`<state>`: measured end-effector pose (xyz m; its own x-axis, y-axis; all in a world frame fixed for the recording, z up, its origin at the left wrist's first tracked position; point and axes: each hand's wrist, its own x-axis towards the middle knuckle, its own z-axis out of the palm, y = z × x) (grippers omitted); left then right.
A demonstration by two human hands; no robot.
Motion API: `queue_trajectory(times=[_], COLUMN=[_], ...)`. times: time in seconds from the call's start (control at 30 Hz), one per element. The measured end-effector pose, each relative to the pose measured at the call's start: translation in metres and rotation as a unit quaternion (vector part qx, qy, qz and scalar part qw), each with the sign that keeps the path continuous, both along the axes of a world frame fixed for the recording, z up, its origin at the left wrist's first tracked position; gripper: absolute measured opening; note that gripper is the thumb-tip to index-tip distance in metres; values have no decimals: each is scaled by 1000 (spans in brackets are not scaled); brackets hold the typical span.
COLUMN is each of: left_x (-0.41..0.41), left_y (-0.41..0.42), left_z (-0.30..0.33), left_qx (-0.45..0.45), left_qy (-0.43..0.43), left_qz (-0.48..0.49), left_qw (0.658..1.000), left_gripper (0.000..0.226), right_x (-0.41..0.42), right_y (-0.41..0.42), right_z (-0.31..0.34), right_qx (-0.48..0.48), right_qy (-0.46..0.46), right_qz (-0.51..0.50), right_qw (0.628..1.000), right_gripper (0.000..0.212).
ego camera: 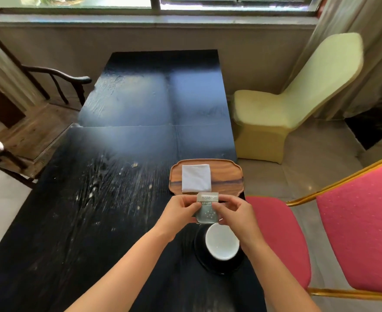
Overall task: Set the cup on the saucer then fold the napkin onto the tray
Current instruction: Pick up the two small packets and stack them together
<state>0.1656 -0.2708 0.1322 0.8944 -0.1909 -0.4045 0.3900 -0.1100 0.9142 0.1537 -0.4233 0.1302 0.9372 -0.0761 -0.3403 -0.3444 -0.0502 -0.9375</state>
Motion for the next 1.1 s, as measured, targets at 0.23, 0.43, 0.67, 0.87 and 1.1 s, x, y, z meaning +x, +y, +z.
queue_trajectory(times=[0.23,0.43,0.67,0.87,1.1], left_x=[66,91,94,100,97], left_y=[-42,-72,-113,-122,-124], left_z=[-45,-91,-129,-140,-143], left_qx=[89,301,530,566,573], left_qy=[-41,-211,-165,-156,-167], left_qz=[21,-47,-281,-292,-296], left_qw=[995,929,783,755,746], left_gripper=[37,42,63,65,65], right_x=[76,149,179,185,185], right_y=[-41,-70,-74,-70,-74], right_z=[-45,-115,-156,-160,-163], right_qx=[-27,-88,-175,-322,-386], right_qy=[44,88,116,89,62], right_qz=[-20,-37,1,40,43], right_qw=[998,992,978,942,919], right_gripper=[11,22,21,8,10])
